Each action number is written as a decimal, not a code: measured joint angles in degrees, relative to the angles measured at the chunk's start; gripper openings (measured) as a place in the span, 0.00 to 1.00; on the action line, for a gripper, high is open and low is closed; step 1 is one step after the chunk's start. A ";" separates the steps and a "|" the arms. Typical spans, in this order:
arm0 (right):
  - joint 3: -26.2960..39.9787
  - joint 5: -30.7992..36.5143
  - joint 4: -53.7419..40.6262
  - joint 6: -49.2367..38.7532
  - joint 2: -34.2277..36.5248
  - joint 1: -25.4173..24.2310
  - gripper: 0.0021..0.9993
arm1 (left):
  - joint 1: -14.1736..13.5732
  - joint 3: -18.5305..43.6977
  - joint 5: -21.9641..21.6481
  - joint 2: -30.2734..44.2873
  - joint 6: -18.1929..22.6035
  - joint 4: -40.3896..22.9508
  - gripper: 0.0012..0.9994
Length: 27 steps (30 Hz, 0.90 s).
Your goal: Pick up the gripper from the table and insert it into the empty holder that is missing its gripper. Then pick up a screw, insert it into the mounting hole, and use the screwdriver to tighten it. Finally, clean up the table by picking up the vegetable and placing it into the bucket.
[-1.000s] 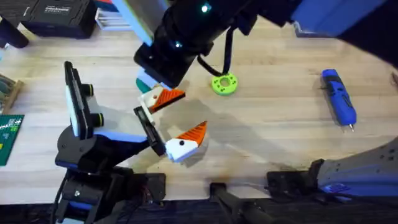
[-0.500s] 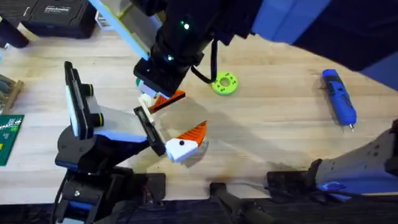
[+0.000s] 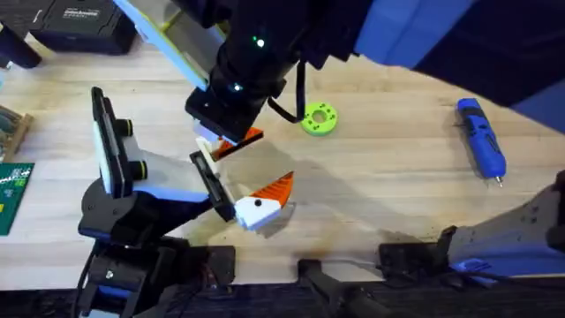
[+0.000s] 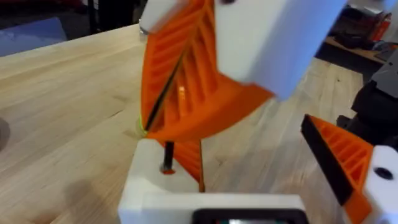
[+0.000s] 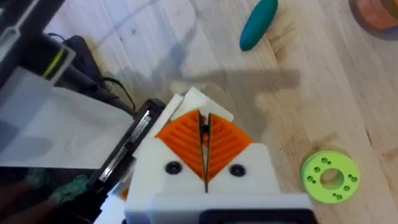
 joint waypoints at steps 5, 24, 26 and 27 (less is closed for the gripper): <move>0.00 0.02 -1.06 -0.22 0.40 0.11 0.01 | 0.00 0.00 -0.01 0.01 0.00 0.00 0.99; 0.20 0.81 0.78 -0.70 2.21 0.33 0.00 | 0.00 0.00 0.03 0.12 -0.44 -0.07 0.99; 0.20 1.55 1.03 -0.85 2.36 0.37 0.00 | 0.00 0.00 0.13 0.12 -0.46 -0.07 0.99; 0.20 1.75 1.00 -0.85 2.42 0.37 0.00 | 0.00 0.00 0.20 0.12 -0.44 -0.07 0.99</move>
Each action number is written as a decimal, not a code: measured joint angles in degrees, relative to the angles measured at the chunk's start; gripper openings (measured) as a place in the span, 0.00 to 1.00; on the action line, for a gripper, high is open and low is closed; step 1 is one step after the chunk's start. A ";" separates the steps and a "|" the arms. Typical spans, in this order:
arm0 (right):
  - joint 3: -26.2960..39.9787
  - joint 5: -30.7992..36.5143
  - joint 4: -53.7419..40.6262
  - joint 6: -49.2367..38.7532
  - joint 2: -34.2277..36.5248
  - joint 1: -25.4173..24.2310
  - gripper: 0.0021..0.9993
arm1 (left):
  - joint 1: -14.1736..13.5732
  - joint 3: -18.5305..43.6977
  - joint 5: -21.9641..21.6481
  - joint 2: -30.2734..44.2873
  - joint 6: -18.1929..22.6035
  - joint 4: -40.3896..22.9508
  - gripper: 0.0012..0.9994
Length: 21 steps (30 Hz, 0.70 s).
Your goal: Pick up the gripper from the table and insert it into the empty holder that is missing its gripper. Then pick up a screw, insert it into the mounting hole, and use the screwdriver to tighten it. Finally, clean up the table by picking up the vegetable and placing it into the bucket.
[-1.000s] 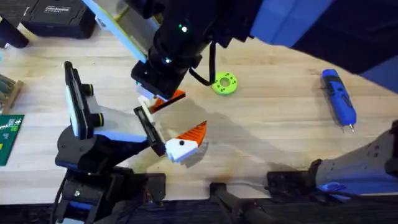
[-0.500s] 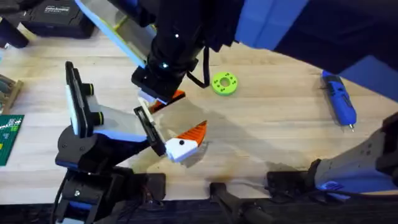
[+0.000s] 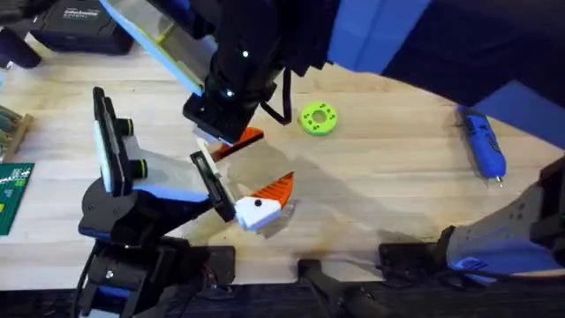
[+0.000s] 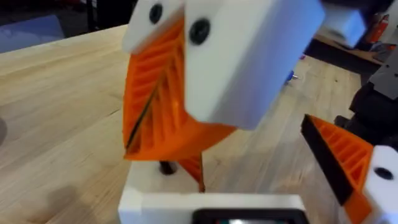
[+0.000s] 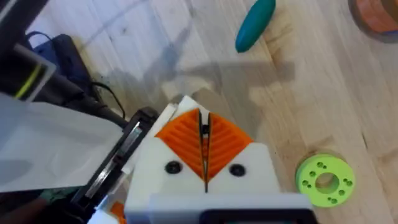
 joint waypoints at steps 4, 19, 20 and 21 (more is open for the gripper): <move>0.00 0.58 -0.09 0.00 0.18 0.00 0.00 | 0.00 0.00 0.12 0.00 0.00 -0.02 0.99; 0.02 -0.04 -1.44 -0.02 0.20 0.00 0.00 | -0.21 0.00 1.24 0.00 -0.04 -0.09 0.99; 0.02 -0.04 -1.51 -0.02 0.20 0.00 0.00 | -0.22 0.00 1.27 0.00 -0.04 -0.09 0.99; 0.02 -0.04 -1.53 -0.02 0.19 0.00 0.00 | -0.22 0.00 1.29 0.00 -0.04 -0.09 0.99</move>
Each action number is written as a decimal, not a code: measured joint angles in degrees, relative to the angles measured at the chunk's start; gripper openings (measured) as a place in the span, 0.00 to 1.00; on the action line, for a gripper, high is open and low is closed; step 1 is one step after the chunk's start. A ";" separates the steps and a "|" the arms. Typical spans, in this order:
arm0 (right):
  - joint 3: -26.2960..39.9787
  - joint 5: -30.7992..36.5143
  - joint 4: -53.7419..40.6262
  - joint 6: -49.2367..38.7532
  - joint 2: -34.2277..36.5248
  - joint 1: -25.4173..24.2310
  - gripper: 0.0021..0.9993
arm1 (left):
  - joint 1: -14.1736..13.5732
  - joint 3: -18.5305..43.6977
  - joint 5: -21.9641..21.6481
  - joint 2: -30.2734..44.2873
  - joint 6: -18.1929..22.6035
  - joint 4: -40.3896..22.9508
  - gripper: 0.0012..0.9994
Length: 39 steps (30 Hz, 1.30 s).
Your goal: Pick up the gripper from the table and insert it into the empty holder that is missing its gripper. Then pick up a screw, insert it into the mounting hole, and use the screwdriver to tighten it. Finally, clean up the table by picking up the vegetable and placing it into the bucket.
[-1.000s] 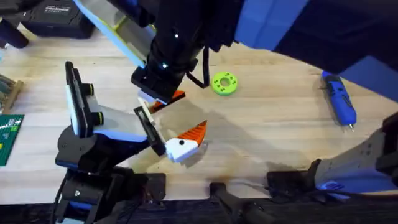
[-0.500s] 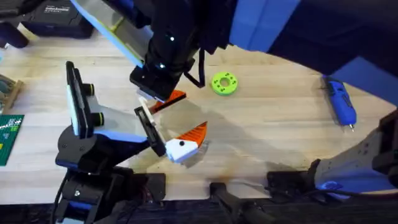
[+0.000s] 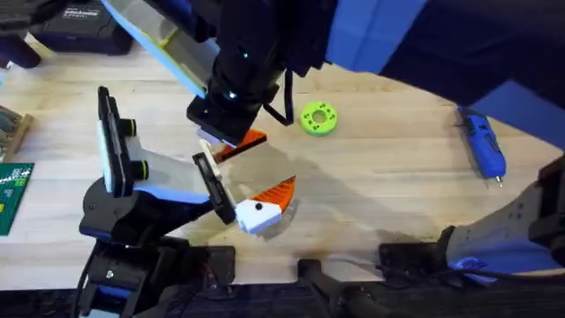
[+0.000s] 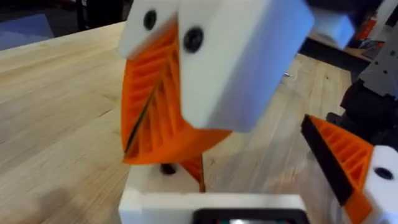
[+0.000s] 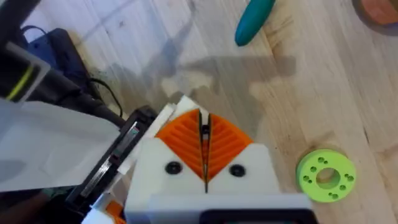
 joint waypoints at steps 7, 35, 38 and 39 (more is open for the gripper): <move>0.00 0.02 -0.21 -0.05 0.01 0.00 0.00 | 0.00 0.00 0.11 0.00 0.00 -0.01 0.99; 0.31 -2.17 -2.65 -3.74 -0.03 0.00 0.05 | 0.00 0.00 0.15 -0.07 0.09 -0.02 0.99; 0.31 -2.42 -2.97 -3.82 -0.03 0.00 0.47 | 0.00 0.00 0.11 -0.07 0.15 -0.02 0.99; 0.31 -2.14 -3.06 -3.74 -0.13 -0.14 0.61 | 0.01 0.00 -0.10 -0.07 0.14 0.00 0.99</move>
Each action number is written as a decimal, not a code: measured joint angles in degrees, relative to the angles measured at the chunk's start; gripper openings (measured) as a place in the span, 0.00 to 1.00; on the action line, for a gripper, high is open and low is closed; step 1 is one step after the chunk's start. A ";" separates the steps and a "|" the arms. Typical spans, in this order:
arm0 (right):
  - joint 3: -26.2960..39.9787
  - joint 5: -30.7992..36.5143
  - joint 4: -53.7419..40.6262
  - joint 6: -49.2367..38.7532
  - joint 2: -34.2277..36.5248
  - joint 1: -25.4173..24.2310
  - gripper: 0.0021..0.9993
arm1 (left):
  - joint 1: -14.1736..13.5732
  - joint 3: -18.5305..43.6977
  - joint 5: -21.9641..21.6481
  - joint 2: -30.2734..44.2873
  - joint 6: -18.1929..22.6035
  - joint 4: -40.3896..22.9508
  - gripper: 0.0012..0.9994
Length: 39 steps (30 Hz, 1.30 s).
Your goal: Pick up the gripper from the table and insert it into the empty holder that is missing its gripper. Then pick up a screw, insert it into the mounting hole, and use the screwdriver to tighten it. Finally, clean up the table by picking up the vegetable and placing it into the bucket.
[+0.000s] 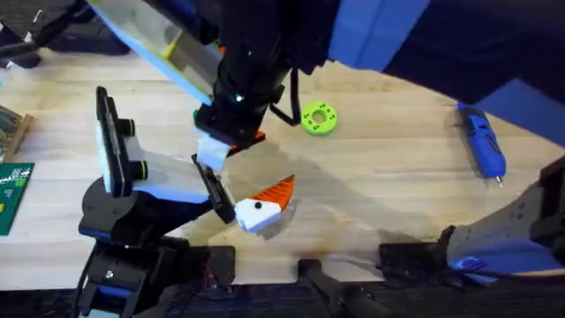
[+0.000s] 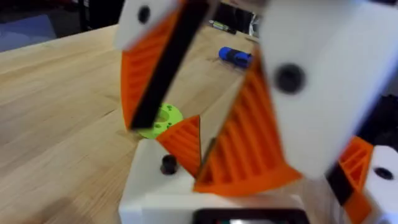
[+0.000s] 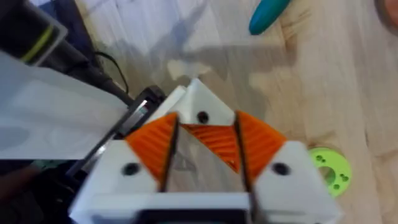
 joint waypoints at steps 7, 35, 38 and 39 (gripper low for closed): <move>0.00 -0.12 -0.75 2.13 -0.85 -2.33 0.99 | 0.06 0.00 -0.14 0.00 0.12 0.02 0.99; -32.61 -14.58 2.34 7.69 -37.25 -21.52 0.99 | 0.06 0.00 -0.14 0.00 0.14 0.02 0.99; -35.63 -17.28 2.29 7.71 -42.76 -23.38 0.99 | 0.06 0.00 -0.14 0.00 0.27 0.04 0.89; -36.06 -17.86 1.96 7.74 -43.90 -23.79 0.99 | 0.04 0.00 -0.14 0.00 0.32 0.02 0.82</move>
